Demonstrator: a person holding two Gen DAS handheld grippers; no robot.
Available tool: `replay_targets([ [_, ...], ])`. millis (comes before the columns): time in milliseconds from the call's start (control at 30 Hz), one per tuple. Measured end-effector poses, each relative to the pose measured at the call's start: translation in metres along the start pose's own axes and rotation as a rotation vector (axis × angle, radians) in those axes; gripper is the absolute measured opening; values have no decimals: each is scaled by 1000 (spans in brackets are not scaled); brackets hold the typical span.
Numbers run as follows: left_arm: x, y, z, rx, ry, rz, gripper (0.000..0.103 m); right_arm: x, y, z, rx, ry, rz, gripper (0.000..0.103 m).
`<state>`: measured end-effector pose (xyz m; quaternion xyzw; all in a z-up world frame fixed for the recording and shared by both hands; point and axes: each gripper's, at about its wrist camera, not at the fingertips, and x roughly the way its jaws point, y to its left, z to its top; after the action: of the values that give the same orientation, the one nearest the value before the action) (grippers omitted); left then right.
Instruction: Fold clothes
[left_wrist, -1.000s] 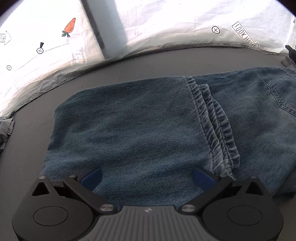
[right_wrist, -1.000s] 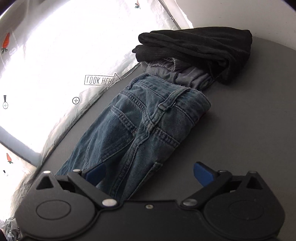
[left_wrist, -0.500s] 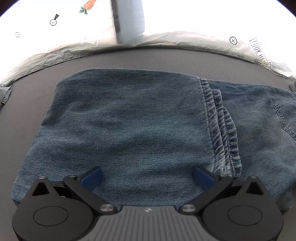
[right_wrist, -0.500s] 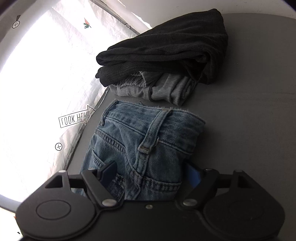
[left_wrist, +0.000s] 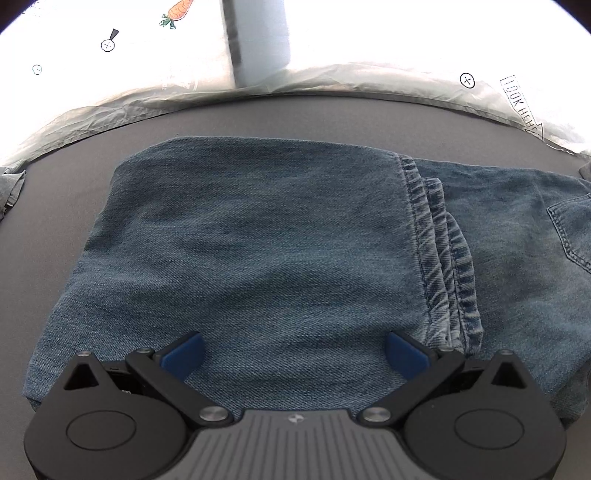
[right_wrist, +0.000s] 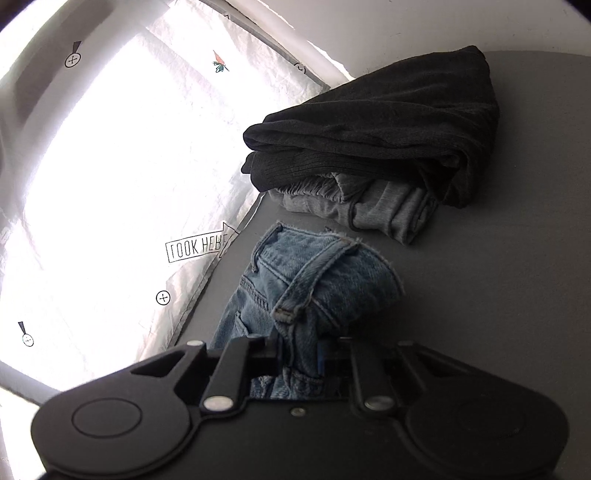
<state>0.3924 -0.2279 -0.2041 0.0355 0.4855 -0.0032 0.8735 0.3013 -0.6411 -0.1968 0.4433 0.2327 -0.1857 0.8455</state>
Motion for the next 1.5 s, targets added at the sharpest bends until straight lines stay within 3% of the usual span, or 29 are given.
replay_targets([
  [233, -3, -6, -4, -26, -19, 41, 103, -30, 97, -6, -332, -99, 43, 15],
  [267, -4, -5, -4, -31, -22, 30, 103, -35, 113, -10, -376, -112, 58, 15],
  [333, -6, 7, -4, -62, -44, -74, 103, -44, 145, -19, -462, -136, 89, 15],
  [400, -13, 35, -4, -148, -89, -248, 103, -53, 181, -31, -534, -166, 130, 15],
  [433, -17, 51, -4, -209, -105, -295, 103, -59, 201, -40, -584, -178, 160, 15],
  [467, -24, 72, -5, -289, -135, -316, 103, -64, 217, -49, -630, -189, 183, 15],
  [600, -55, 164, -13, -561, -275, -262, 103, -89, 293, -112, -846, -203, 317, 15],
  [700, -61, 210, -32, -607, -278, -173, 103, -97, 331, -186, -980, -119, 425, 16],
  [733, -62, 225, -38, -622, -279, -143, 103, -95, 340, -212, -1021, -50, 451, 18],
  [767, -64, 241, -44, -637, -279, -113, 103, -87, 347, -250, -1088, 89, 479, 30],
  [800, -66, 256, -50, -652, -280, -84, 103, -79, 348, -281, -1137, 202, 484, 49],
  [833, -68, 271, -56, -667, -281, -54, 103, -74, 342, -313, -1200, 291, 461, 55],
  [900, -72, 302, -68, -696, -282, 6, 103, -67, 324, -380, -1341, 467, 397, 47],
  [967, -75, 332, -80, -726, -283, 67, 103, -75, 312, -413, -1478, 540, 390, 45],
  [1033, -72, 342, -86, -720, -272, 66, 103, -84, 310, -411, -1491, 512, 405, 51],
  [1100, -65, 337, -85, -690, -251, 25, 103, -82, 311, -396, -1427, 481, 365, 65],
  [1233, -50, 308, -71, -616, -229, -106, 103, -64, 304, -356, -1266, 439, 218, 66],
  [1300, -43, 292, -61, -564, -229, -165, 103, -54, 294, -333, -1198, 414, 151, 75],
  [1500, -22, 263, -37, -448, -191, -262, 103, -43, 254, -276, -1043, 341, -8, 86],
])
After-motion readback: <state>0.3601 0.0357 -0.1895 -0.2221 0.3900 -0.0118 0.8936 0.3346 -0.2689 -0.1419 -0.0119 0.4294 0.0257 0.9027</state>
